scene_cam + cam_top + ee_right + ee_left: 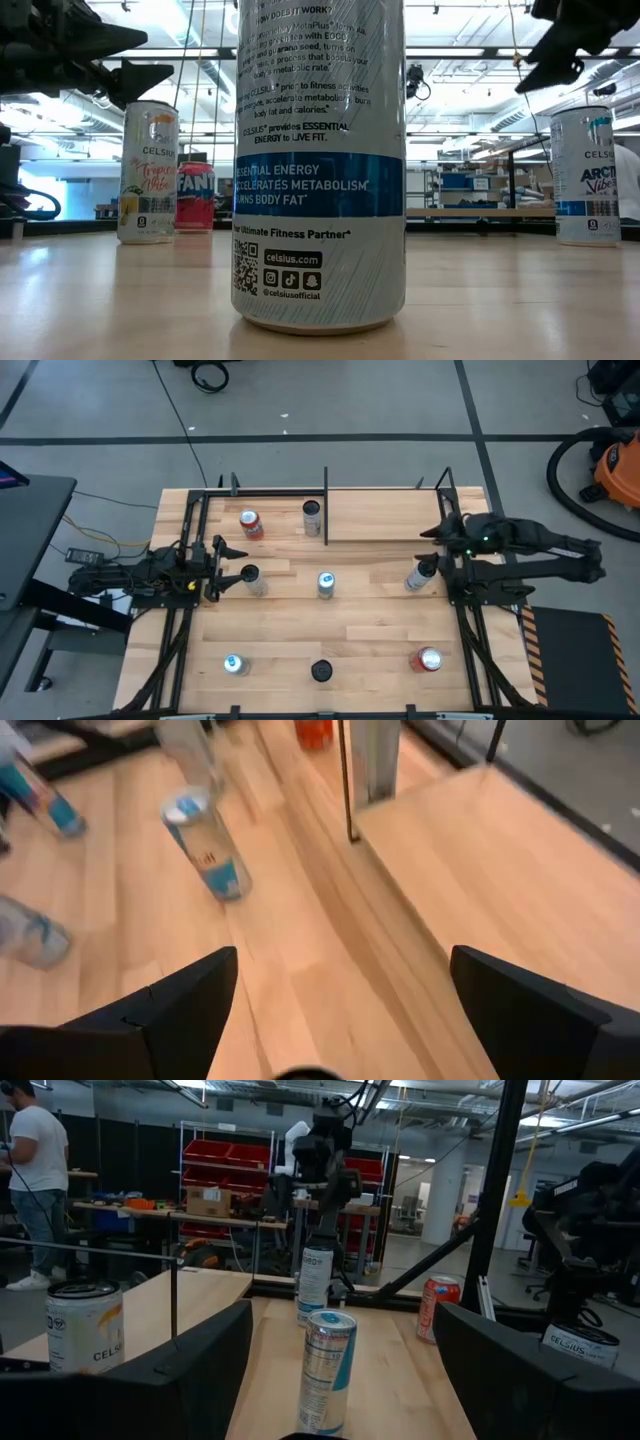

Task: Place canned beverage on shelf
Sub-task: Put the white blue right soda can on the shelf

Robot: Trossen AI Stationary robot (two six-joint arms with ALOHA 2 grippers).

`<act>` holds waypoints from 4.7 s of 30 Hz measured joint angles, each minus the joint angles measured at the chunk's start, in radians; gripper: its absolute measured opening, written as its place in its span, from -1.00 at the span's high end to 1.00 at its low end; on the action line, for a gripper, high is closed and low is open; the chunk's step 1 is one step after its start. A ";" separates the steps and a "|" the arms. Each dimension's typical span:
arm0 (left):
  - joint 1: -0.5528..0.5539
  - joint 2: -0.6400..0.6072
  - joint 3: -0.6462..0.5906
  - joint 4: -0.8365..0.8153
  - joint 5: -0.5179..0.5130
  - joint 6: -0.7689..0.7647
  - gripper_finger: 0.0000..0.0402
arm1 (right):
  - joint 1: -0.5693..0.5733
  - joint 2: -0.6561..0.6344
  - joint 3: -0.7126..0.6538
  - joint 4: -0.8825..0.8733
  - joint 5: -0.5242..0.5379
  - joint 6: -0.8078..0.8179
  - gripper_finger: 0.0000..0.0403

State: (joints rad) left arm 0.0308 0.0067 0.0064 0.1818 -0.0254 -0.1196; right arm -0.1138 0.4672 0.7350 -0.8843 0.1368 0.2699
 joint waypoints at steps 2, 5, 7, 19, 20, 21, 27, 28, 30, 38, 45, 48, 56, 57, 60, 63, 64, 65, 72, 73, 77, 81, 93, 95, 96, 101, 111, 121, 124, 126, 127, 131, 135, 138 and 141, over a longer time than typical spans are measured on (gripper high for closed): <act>0.000 0.000 0.000 0.000 0.000 0.000 -0.56 | 0.000 0.016 0.000 -0.016 0.000 -0.003 -0.86; 0.000 0.000 0.000 0.000 0.000 -0.001 -0.56 | 0.000 0.033 0.002 -0.027 0.000 -0.015 -0.86; 0.000 0.000 0.000 0.000 0.000 -0.006 -0.56 | 0.000 0.048 0.028 -0.085 0.000 -0.015 -0.86; 0.000 0.000 0.000 0.000 0.000 -0.008 -0.56 | 0.000 0.135 0.253 -0.402 -0.035 0.124 -0.83; 0.000 0.000 0.000 0.000 0.000 -0.008 -0.56 | 0.000 0.135 0.253 -0.410 -0.035 0.131 -0.83; 0.000 0.000 0.000 0.000 0.000 -0.008 -0.56 | 0.000 0.135 0.253 -0.420 -0.034 0.146 -0.83; 0.000 0.000 0.000 0.000 0.000 -0.008 -0.56 | 0.000 0.135 0.253 -0.476 -0.034 0.279 -0.83; 0.000 0.000 0.000 0.000 0.000 -0.008 -0.56 | 0.000 0.135 0.253 -0.479 -0.034 0.296 -0.83; 0.000 0.000 0.000 0.000 0.000 -0.008 -0.56 | 0.000 0.135 0.252 -0.478 -0.040 0.326 -0.83; 0.000 0.000 0.000 -0.025 0.000 -0.008 -0.56 | 0.000 0.148 0.163 -0.465 -0.082 0.360 -0.83; 0.000 0.000 0.000 -0.032 0.000 -0.008 -0.56 | 0.000 0.190 0.120 -0.366 -0.093 0.360 -0.83; 0.000 0.000 0.000 -0.032 0.000 -0.008 -0.56 | 0.002 0.214 0.120 -0.356 -0.116 0.360 -0.83; 0.000 0.000 0.000 -0.032 0.000 -0.031 -0.56 | 0.059 0.274 0.120 -0.355 -0.110 0.362 -0.83; 0.000 0.000 0.000 -0.032 0.000 -0.035 -0.56 | 0.069 0.279 0.119 -0.355 -0.107 0.364 -0.83; 0.000 0.000 0.000 -0.031 0.000 -0.053 -0.56 | 0.097 0.290 0.119 -0.355 -0.094 0.372 -0.83; 0.000 0.000 0.000 -0.031 0.000 -0.053 -0.56 | 0.125 0.296 0.119 -0.355 -0.087 0.392 -0.83; 0.000 0.000 0.000 -0.031 0.000 -0.054 -0.56 | 0.134 0.298 0.119 -0.355 -0.086 0.395 -0.83; 0.000 0.000 0.000 -0.031 0.000 -0.054 -0.56 | 0.142 0.299 0.119 -0.356 -0.086 0.405 -0.83; 0.000 0.000 0.000 -0.030 0.000 -0.053 -0.56 | 0.177 0.313 0.119 -0.359 -0.070 0.429 -0.83; 0.000 0.000 0.000 -0.030 0.000 -0.053 -0.56 | 0.178 0.316 0.119 -0.359 -0.065 0.437 -0.83; 0.000 0.000 0.000 -0.043 0.000 -0.052 -0.56 | 0.178 0.330 0.119 -0.359 -0.059 0.446 -0.83; 0.000 0.000 0.000 -0.058 0.000 -0.052 -0.56 | 0.178 0.357 0.119 -0.361 -0.059 0.446 -0.83; 0.000 0.000 0.000 -0.067 0.000 -0.050 -0.56 | 0.178 0.454 0.119 -0.403 -0.046 0.446 -0.70; 0.000 0.000 0.000 -0.067 0.000 -0.050 -0.56 | 0.178 0.465 0.119 -0.404 -0.042 0.445 -0.63; 0.000 0.000 0.000 -0.068 0.000 -0.049 -0.56 | 0.178 0.469 0.119 -0.404 -0.042 0.444 -0.58; 0.000 0.000 0.000 -0.068 0.000 -0.049 -0.56 | 0.178 0.476 0.120 -0.403 -0.040 0.442 -0.32; 0.000 0.000 0.000 -0.068 0.000 -0.050 -0.56 | 0.158 0.479 0.135 -0.409 -0.034 0.433 -0.31; 0.000 0.000 0.000 -0.068 0.000 -0.041 -0.56 | 0.070 0.481 0.207 -0.415 -0.033 0.330 -0.33; 0.000 0.000 0.000 -0.068 0.000 -0.041 -0.56 | 0.028 0.485 0.233 -0.425 -0.033 0.287 -0.33; 0.000 0.000 0.000 -0.068 0.000 -0.041 -0.56 | -0.006 0.496 0.260 -0.428 -0.033 0.245 -0.33; 0.000 0.000 0.000 -0.068 0.000 -0.041 -0.56 | -0.025 0.504 0.277 -0.438 -0.033 0.223 -0.33; 0.000 0.000 0.000 -0.068 0.000 -0.041 -0.56 | -0.114 0.551 0.362 -0.478 -0.028 0.134 -0.33; 0.000 0.000 0.000 -0.068 0.000 -0.034 -0.56 | -0.212 0.614 0.469 -0.512 -0.026 0.042 -0.33; 0.000 0.000 0.000 -0.068 0.000 -0.015 -0.56 | -0.280 0.662 0.553 -0.523 -0.026 -0.030 -0.34; 0.000 0.000 0.000 -0.068 0.000 -0.002 -0.56 | -0.344 0.710 0.633 -0.526 -0.027 -0.069 -0.34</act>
State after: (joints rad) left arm 0.0311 0.0064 0.0067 0.1135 -0.0257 -0.1219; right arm -0.4579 1.1777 1.3681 -1.4099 0.1100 0.2010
